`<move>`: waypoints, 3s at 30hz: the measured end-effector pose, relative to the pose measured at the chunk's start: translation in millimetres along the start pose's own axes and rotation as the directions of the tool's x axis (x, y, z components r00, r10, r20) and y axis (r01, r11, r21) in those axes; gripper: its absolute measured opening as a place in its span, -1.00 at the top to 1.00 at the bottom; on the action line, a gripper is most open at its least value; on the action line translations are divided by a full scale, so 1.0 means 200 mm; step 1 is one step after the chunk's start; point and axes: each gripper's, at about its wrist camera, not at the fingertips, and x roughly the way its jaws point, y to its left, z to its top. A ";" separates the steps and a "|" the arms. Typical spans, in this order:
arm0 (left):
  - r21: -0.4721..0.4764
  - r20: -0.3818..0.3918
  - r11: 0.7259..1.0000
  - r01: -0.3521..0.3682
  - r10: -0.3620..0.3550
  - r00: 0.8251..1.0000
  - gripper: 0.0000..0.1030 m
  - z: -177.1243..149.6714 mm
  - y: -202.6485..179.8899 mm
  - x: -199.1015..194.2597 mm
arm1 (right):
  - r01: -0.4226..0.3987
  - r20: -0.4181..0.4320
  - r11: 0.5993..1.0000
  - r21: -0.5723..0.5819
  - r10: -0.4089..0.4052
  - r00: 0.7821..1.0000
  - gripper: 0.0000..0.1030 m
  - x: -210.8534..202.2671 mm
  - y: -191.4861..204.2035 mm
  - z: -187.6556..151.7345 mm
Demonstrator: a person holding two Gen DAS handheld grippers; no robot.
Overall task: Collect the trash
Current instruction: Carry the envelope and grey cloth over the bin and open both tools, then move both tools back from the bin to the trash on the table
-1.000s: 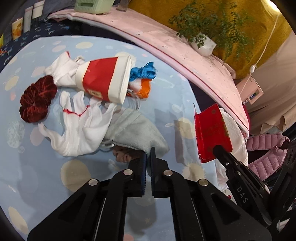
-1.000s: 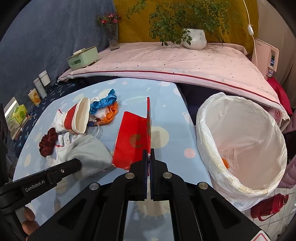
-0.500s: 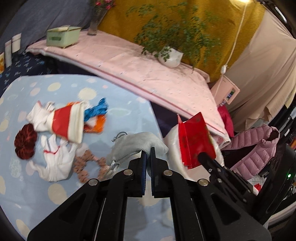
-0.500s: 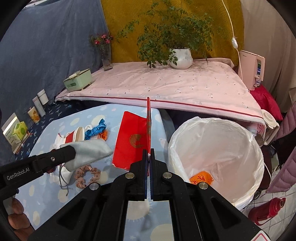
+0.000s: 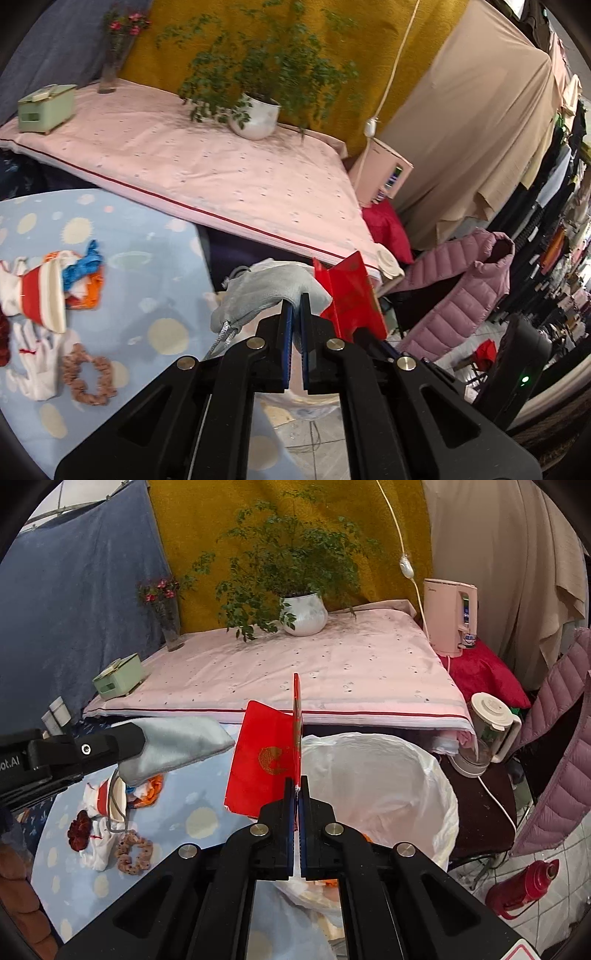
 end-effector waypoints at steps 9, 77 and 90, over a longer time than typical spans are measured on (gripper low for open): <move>0.034 -0.060 0.997 0.065 -0.063 0.996 0.93 -0.01 -0.16 0.20 | 0.058 -0.036 0.997 0.054 -0.056 0.998 0.96 0.06 -0.21 -0.04; -0.319 -0.114 0.801 -0.507 0.499 0.859 -0.80 -0.41 1.11 -0.27 | -0.167 -0.202 0.973 -0.161 0.133 0.970 0.05 0.26 0.80 -0.34; -0.295 -0.185 0.773 -0.562 0.531 0.827 -0.80 -0.48 1.30 -0.16 | -0.186 -0.300 0.963 -0.195 0.122 0.946 0.05 0.49 0.99 -0.47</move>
